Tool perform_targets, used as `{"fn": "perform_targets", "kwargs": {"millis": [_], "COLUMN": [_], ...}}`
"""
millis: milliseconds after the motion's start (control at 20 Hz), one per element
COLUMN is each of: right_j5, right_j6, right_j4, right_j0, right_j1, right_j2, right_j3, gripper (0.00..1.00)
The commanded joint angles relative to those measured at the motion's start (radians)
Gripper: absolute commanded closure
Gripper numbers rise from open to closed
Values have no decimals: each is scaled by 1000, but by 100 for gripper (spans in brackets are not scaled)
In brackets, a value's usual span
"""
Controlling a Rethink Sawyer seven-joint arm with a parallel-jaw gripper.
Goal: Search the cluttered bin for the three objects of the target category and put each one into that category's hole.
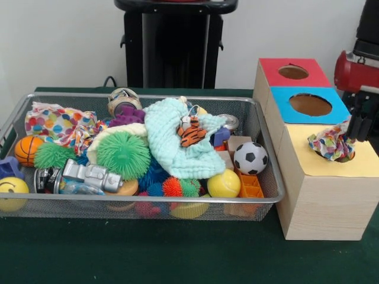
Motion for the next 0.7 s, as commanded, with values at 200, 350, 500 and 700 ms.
{"fn": "perform_targets", "kwargs": {"millis": [200,350,500,700], "right_j5": [-8,12,38,69], "right_j6": [214,217,224,243], "right_j4": [4,3,3,10], "right_j0": [-51,-42,-31,-18], "right_j1": [54,32,19,15], "right_j2": [68,63,55,51], "right_j3": [44,69,79,75], "gripper": [100,100,100,100]}}
